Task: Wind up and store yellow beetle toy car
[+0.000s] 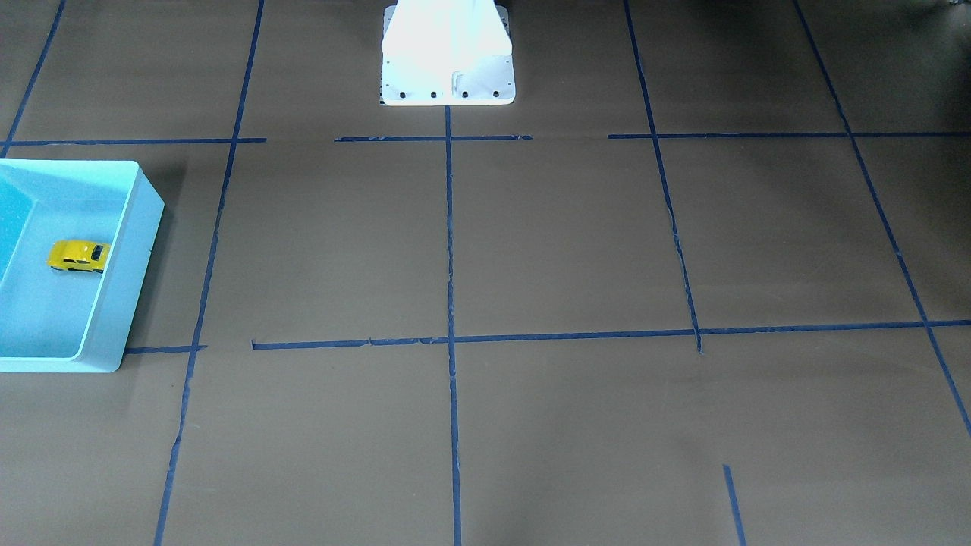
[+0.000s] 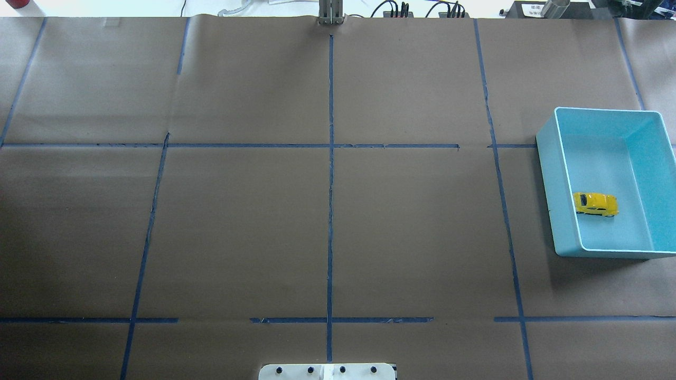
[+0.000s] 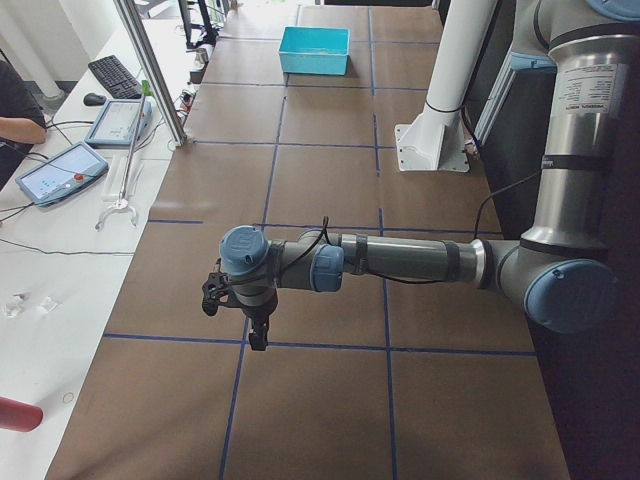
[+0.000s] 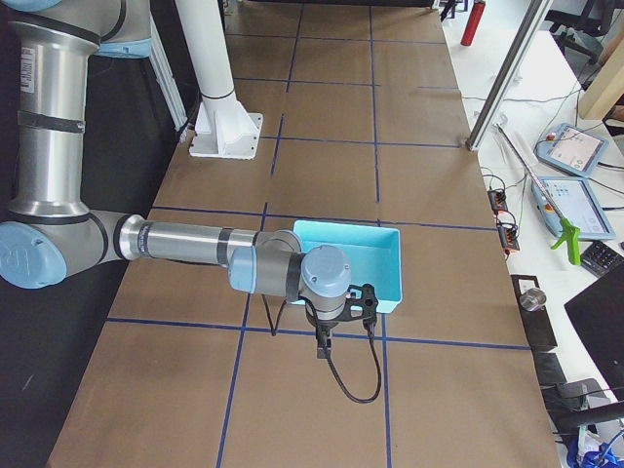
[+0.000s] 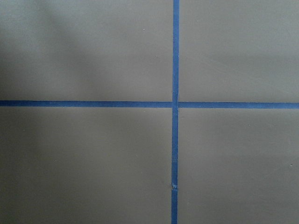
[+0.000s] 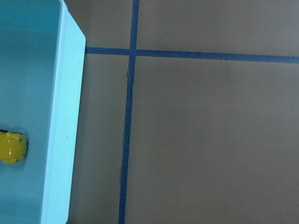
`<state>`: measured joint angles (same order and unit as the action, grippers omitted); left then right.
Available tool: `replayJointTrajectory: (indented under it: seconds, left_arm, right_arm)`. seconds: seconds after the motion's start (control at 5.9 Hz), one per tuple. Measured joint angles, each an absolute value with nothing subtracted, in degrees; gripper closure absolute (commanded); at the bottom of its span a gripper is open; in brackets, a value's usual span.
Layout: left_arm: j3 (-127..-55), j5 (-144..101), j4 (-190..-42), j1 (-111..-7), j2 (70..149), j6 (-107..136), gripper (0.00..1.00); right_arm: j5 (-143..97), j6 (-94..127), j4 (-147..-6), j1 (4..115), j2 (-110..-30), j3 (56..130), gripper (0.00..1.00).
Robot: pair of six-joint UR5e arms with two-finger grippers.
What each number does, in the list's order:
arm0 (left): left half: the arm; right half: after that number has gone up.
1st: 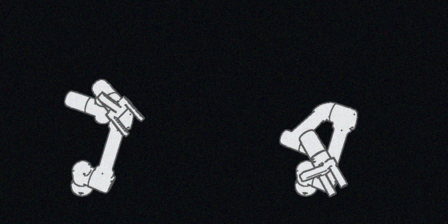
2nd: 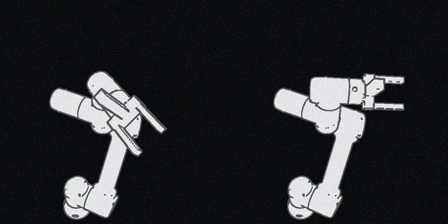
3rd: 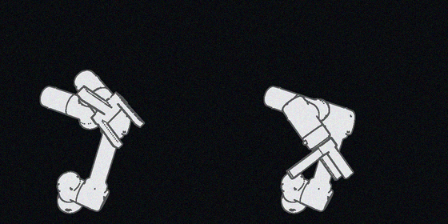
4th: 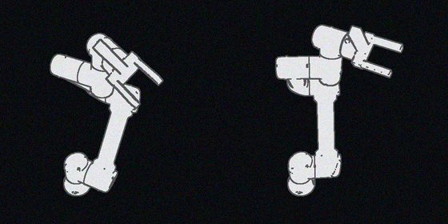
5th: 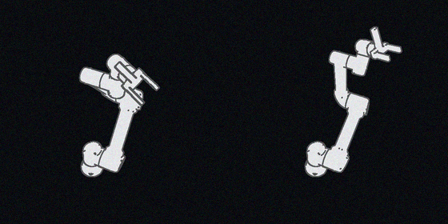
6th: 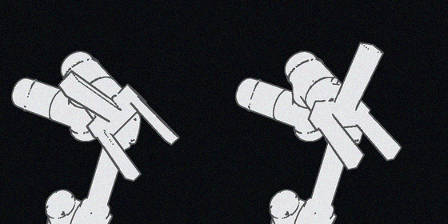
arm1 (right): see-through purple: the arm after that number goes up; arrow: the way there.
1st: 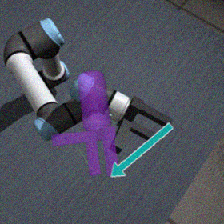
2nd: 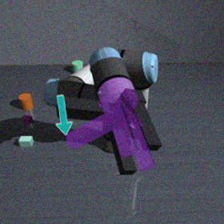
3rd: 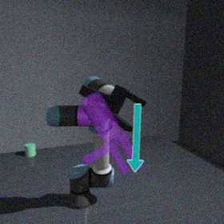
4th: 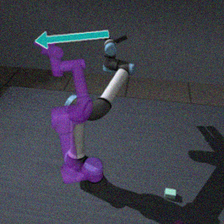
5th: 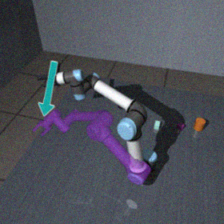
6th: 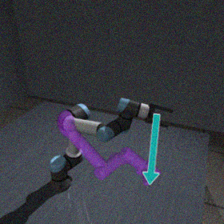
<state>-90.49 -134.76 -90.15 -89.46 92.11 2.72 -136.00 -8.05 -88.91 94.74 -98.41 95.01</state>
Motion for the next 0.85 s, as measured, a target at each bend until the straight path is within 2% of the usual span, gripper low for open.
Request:
replayJointTrajectory:
  seconds: [0.34,0.85]
  left_arm:
    - [-90.52,-134.74,-90.16,-89.45,92.11,2.72,0.0]
    - [-90.62,-134.71,-90.18,-89.47,92.11,2.72,0.0]
  right_arm:
    - [-136.11,-2.17,-85.98,94.73,-98.32,94.34,0.0]
    - [-134.99,2.42,-97.49,91.87,-97.05,102.6,0.0]
